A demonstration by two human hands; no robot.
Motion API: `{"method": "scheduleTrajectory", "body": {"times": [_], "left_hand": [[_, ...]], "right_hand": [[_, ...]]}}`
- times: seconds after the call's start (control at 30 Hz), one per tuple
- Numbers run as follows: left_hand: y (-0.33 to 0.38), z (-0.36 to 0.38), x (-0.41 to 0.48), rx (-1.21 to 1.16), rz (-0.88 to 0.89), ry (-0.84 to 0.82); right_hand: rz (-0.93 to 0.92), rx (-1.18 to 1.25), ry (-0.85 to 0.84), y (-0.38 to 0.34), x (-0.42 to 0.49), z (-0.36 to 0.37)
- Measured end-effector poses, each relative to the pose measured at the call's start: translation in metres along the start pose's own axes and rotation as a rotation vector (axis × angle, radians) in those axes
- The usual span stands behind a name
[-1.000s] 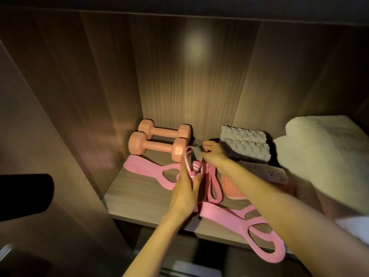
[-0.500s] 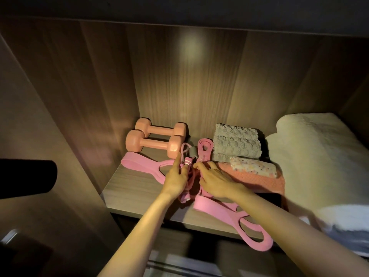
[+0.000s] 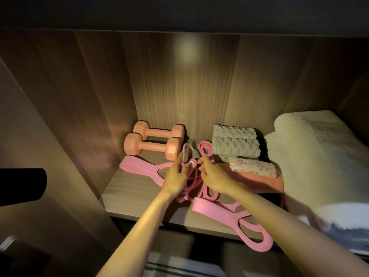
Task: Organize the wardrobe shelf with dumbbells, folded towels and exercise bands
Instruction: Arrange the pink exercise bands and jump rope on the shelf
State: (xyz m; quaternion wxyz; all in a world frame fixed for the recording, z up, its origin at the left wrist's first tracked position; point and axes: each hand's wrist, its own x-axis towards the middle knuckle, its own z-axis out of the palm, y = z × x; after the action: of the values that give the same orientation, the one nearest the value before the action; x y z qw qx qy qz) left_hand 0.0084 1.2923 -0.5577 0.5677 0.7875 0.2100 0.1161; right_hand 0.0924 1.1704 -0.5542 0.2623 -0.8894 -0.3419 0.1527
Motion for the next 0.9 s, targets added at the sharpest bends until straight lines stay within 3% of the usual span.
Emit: {"method": "scheduleTrajectory", "body": {"times": [0.07, 0.17, 0.33, 0.47, 0.6, 0.73, 0.9], "left_hand": [[-0.002, 0.005, 0.003, 0.06, 0.01, -0.066], [-0.001, 0.012, 0.006, 0.087, -0.007, -0.13], [-0.004, 0.021, 0.011, 0.362, 0.05, -0.024], [-0.005, 0.02, 0.02, 0.559, 0.193, -0.015], [-0.008, 0.015, 0.023, 0.269, 0.157, -0.098], [-0.01, 0.006, 0.025, 0.124, 0.135, -0.127], [-0.009, -0.001, 0.035, -0.023, 0.072, -0.076]], "right_hand": [[0.099, 0.241, -0.009, 0.004, 0.01, 0.001], [0.216, 0.388, 0.052, 0.005, 0.025, 0.002], [0.291, 0.435, 0.108, 0.003, 0.048, -0.002], [0.292, 0.269, 0.117, -0.003, 0.067, -0.005], [0.32, 0.208, 0.063, -0.005, 0.083, -0.008], [0.336, 0.03, -0.029, -0.011, 0.09, -0.009], [0.416, 0.348, 0.011, -0.015, 0.099, -0.019]]}}
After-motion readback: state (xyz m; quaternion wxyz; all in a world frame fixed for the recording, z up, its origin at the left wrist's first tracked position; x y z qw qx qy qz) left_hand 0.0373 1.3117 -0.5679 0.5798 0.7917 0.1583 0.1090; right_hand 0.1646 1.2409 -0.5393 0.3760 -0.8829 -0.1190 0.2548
